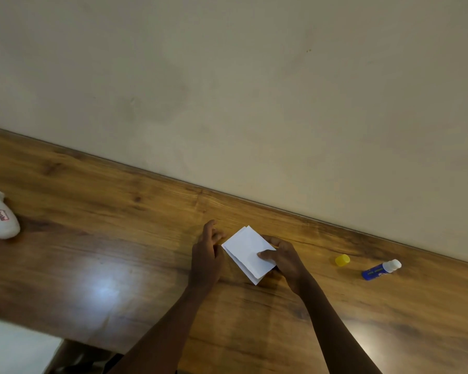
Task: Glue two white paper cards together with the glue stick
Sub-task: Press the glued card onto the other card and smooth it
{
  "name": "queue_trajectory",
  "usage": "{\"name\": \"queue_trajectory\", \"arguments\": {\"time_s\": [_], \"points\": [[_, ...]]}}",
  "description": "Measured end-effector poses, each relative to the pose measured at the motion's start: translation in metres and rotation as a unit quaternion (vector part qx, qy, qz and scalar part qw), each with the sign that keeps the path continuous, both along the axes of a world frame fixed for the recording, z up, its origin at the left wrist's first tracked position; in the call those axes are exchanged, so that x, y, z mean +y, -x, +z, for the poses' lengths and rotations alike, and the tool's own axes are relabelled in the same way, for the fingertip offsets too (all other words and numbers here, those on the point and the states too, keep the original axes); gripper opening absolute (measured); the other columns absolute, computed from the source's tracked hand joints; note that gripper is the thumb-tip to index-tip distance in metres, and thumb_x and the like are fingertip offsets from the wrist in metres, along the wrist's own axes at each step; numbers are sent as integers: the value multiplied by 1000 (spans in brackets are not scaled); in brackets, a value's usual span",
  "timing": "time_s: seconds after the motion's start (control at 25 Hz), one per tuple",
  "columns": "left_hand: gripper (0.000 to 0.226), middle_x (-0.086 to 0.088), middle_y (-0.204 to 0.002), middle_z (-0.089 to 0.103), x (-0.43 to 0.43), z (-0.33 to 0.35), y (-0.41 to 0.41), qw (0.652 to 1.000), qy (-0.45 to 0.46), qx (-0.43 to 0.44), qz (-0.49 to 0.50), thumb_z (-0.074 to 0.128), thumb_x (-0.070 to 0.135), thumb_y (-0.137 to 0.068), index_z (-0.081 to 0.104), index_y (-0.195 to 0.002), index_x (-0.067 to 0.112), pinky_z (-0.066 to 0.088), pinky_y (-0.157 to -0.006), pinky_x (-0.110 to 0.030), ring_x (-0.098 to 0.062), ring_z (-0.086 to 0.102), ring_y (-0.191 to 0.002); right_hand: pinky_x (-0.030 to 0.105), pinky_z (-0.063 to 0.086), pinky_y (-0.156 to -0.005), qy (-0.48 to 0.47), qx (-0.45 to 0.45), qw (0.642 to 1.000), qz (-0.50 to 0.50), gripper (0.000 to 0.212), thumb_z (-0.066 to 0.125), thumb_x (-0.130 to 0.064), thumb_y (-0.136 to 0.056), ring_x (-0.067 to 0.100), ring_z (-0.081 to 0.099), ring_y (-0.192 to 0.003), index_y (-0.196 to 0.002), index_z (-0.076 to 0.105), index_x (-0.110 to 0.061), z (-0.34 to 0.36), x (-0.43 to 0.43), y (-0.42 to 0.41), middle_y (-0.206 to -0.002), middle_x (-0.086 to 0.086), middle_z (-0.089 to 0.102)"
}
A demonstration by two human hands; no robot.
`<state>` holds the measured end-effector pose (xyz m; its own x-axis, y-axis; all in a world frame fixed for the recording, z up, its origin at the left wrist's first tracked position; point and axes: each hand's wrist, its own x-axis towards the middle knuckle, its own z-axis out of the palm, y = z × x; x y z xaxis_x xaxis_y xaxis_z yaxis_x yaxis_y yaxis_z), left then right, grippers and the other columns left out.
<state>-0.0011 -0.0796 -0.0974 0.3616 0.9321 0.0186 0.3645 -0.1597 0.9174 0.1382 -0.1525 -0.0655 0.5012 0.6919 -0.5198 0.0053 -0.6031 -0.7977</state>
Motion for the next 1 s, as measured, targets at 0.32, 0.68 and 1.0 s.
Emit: {"name": "queue_trajectory", "arguments": {"time_s": [0.32, 0.68, 1.0], "points": [[54, -19, -122, 60, 0, -1, -1, 1000, 5, 10, -12, 58, 1, -81, 37, -131, 8, 41, -89, -23, -24, 59, -112, 18, 41, -58, 5, -20, 1000, 19, 43, 59, -12, -82, 8, 49, -80, -123, 49, -19, -7, 4, -1, -108, -4, 48], [51, -18, -123, 60, 1, -2, -1, 999, -15, 33, -18, 59, 3, -82, 38, -128, 6, 43, -89, -25, -26, 58, -113, 17, 41, -59, 4, -29, 999, 41, 45, 58, -13, -83, 8, 48, -80, -127, 46, -19, -7, 5, 0, -109, -4, 47], [46, -19, -114, 64, 2, -2, -2, 999, -21, 23, -9, 62, -1, -77, 41, -118, 1, 46, -84, -26, -27, 62, -108, 28, 42, -79, 16, -73, 993, 93, 46, 55, -15, -86, 21, 49, -97, -130, 42, -13, -5, 11, 1, -128, 13, 51]]}}
